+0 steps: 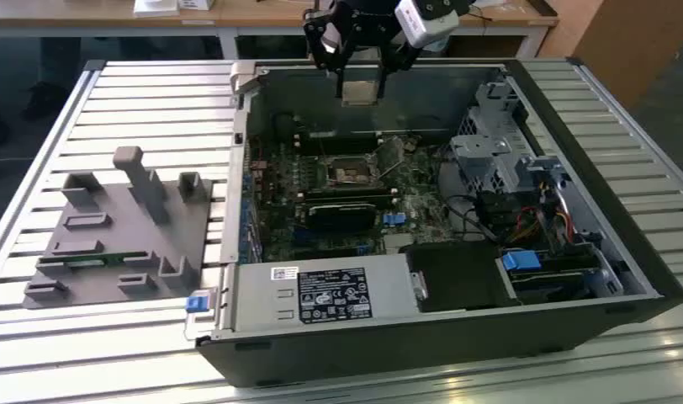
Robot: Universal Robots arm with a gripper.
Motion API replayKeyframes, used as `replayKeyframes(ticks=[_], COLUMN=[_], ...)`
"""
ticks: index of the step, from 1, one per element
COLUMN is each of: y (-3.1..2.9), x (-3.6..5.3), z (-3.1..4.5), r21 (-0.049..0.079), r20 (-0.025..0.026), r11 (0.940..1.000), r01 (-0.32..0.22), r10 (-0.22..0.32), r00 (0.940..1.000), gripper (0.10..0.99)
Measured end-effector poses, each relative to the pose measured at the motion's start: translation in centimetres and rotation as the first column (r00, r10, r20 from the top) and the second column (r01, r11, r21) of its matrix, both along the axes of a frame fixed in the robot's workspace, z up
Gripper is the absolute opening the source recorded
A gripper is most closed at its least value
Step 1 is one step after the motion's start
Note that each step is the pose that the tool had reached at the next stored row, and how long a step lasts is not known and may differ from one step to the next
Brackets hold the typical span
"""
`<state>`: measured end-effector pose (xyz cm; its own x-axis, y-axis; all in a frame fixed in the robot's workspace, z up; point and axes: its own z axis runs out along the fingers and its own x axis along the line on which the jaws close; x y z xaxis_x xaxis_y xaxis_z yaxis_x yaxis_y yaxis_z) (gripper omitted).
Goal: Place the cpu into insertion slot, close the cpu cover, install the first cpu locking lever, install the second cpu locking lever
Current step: 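Place the cpu into insertion slot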
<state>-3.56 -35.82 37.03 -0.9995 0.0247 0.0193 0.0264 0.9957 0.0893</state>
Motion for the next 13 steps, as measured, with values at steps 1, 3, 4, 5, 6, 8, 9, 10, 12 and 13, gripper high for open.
replayKeyframes(ticks=[1,3,4,5,6,8,9,10,12,13], y=[0.00,0.00,0.00,0.00,0.00,0.00,0.00,0.00,0.00,0.00], x=[0.00,0.00,0.00,0.00,0.00,0.00,0.00,0.00,0.00,0.00], z=[0.00,0.00,0.00,0.00,0.00,0.00,0.00,0.00,0.00,0.00], r21=[0.000,0.000,0.000,0.000,0.000,0.000,0.000,0.000,0.000,0.000], r20=[0.0000,0.0000,0.0000,-0.0001,0.0000,0.0000,0.0000,0.0000,0.0000,0.0000], r11=[1.0000,1.0000,1.0000,1.0000,1.0000,1.0000,1.0000,0.9999,0.9997,0.9996], r01=[0.000,0.000,0.000,0.001,0.001,0.004,0.007,0.012,0.023,0.029], r10=[0.000,0.000,0.000,-0.001,-0.001,-0.004,-0.007,-0.012,-0.023,-0.029], r00=[1.0000,1.0000,1.0000,1.0000,1.0000,1.0000,1.0000,0.9999,0.9997,0.9996], gripper=[0.541,0.541,0.541,0.541,0.541,0.541,0.541,0.541,0.541,0.541])
